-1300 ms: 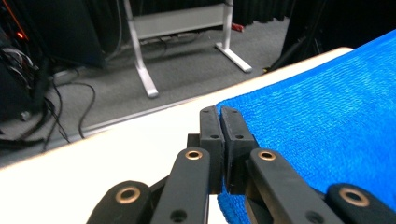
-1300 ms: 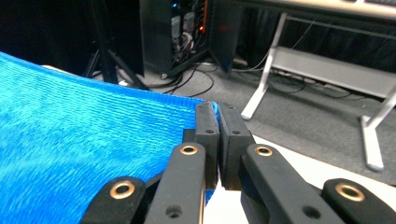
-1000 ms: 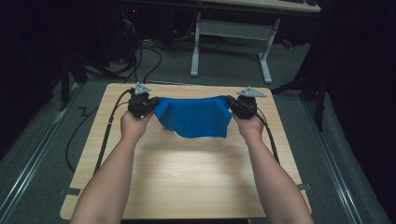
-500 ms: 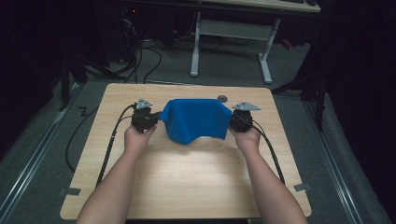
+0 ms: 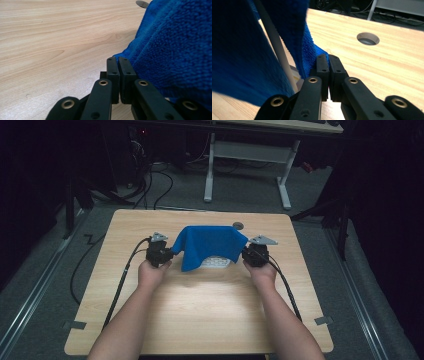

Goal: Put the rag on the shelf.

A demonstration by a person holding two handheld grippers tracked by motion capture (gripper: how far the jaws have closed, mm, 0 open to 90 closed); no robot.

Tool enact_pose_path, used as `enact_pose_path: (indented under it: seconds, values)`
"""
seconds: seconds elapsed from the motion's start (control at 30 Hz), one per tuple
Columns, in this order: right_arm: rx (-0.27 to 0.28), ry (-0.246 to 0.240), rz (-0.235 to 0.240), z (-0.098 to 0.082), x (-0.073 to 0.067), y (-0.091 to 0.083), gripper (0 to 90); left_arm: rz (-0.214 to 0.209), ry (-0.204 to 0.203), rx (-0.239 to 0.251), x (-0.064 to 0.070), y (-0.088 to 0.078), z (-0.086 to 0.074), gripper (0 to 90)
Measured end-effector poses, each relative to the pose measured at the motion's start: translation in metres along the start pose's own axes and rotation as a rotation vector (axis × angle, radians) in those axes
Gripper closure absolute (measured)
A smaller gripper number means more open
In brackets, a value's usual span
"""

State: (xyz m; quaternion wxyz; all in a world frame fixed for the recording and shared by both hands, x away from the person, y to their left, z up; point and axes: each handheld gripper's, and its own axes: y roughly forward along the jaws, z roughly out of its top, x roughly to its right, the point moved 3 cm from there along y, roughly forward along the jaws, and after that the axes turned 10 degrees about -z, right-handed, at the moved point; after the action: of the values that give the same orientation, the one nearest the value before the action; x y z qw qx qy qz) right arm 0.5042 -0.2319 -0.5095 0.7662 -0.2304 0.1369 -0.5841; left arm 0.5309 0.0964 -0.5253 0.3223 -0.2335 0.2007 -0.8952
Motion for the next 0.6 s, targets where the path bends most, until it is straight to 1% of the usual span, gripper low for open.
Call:
enact_pose_path:
  seconds: [0.17, 0.2, 0.3, 0.37, 0.47, 0.53, 0.6]
  values:
    - [-0.02, 0.006, -0.003, -0.006, 0.003, 0.004, 88.3, -0.007, -0.007, 0.003, 0.001, -0.001, 0.0, 86.8]
    - [-0.02, 0.013, 0.003, -0.006, 0.003, 0.004, 87.4, -0.003, -0.007, 0.009, 0.002, -0.002, 0.0, 84.6]
    - [-0.015, 0.027, 0.001, -0.005, 0.004, 0.004, 80.8, 0.012, -0.014, 0.021, 0.002, -0.007, 0.002, 75.0]
    - [-0.006, 0.021, -0.004, -0.003, 0.005, 0.003, 76.8, 0.026, -0.007, 0.027, 0.002, -0.01, 0.004, 69.6]
    - [0.0, 0.034, -0.011, 0.0, 0.007, -0.001, 72.5, 0.036, -0.007, 0.042, 0.001, -0.018, 0.006, 65.7]
    - [0.009, 0.029, -0.019, 0.002, 0.009, -0.004, 71.0, 0.051, -0.007, 0.053, 0.0, -0.023, 0.007, 64.1]
    - [0.016, 0.028, -0.028, 0.005, 0.011, -0.007, 68.8, 0.056, -0.01, 0.066, 0.0, -0.029, 0.008, 62.8]
